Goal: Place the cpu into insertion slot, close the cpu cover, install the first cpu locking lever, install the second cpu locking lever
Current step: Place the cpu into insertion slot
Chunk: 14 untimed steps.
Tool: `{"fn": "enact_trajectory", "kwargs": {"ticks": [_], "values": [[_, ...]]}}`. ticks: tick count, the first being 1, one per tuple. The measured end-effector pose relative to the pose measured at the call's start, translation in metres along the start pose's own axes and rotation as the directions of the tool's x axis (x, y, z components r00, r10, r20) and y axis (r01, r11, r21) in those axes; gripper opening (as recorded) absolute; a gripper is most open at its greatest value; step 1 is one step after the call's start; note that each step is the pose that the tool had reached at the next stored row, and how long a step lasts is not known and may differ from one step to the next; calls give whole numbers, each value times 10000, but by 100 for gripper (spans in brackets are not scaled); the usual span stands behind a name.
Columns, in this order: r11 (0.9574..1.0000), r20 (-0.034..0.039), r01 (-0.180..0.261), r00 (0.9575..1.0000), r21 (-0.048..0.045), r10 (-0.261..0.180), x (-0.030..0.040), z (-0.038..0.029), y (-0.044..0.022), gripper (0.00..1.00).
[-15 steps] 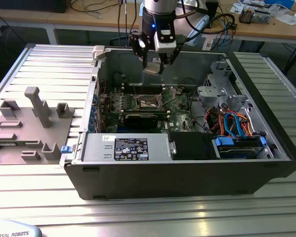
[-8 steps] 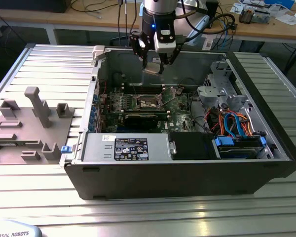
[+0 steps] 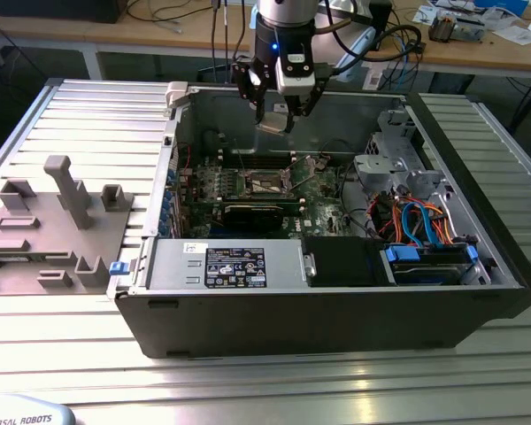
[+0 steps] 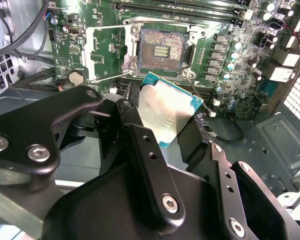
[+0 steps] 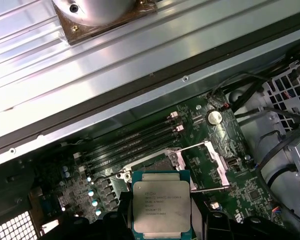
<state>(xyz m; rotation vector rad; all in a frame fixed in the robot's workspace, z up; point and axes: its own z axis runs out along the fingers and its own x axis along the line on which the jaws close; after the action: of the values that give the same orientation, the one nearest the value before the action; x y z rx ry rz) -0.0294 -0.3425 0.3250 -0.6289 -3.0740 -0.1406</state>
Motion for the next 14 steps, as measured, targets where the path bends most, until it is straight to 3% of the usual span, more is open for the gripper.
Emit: {"fn": "enact_trajectory", "kwargs": {"ticks": [14], "values": [[9998,16,-182,9998,-4,182,0,4,0,55]]}}
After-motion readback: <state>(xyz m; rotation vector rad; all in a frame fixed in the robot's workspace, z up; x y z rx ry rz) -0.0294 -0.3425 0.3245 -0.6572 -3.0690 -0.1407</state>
